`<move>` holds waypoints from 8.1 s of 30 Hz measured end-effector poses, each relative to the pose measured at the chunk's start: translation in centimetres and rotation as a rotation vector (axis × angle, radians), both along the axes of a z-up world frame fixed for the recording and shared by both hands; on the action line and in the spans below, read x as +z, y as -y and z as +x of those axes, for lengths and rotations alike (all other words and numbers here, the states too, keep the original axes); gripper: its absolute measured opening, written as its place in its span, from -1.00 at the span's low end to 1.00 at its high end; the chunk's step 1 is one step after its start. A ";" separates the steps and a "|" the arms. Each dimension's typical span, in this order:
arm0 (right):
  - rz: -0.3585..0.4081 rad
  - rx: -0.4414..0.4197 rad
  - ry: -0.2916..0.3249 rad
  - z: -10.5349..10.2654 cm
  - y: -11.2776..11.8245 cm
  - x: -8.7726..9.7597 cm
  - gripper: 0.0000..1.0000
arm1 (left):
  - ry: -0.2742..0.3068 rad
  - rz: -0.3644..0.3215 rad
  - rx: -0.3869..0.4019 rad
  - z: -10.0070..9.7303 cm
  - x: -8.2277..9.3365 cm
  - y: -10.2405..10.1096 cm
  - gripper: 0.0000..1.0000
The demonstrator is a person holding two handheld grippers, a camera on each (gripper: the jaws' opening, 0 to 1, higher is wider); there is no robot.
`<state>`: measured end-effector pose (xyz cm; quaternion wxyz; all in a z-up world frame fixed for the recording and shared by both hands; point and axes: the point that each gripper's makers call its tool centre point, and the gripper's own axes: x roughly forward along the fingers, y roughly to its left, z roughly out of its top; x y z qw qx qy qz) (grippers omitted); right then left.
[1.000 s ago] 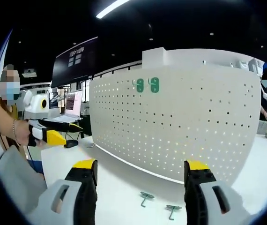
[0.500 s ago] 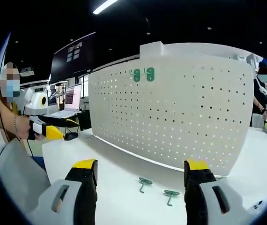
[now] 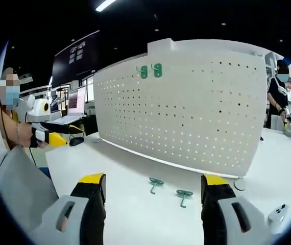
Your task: Insert the hook assembly into the mounting plate slot until the hook locks in place.
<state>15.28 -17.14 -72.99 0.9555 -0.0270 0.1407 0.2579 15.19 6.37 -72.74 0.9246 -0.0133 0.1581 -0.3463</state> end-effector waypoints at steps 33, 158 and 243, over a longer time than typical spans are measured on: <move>-0.011 -0.015 -0.047 -1.2 0.8 -1.5 0.47 | 0.018 0.080 -0.151 0.1 0.9 2.7 0.58; 0.031 -0.068 -0.105 -1.4 1.6 -2.6 0.40 | -0.167 0.796 -0.996 8.3 -15.6 17.4 0.40; 0.064 -0.094 -0.088 -1.3 2.3 -2.1 0.32 | 0.059 0.506 -0.685 12.7 -5.5 17.8 -0.95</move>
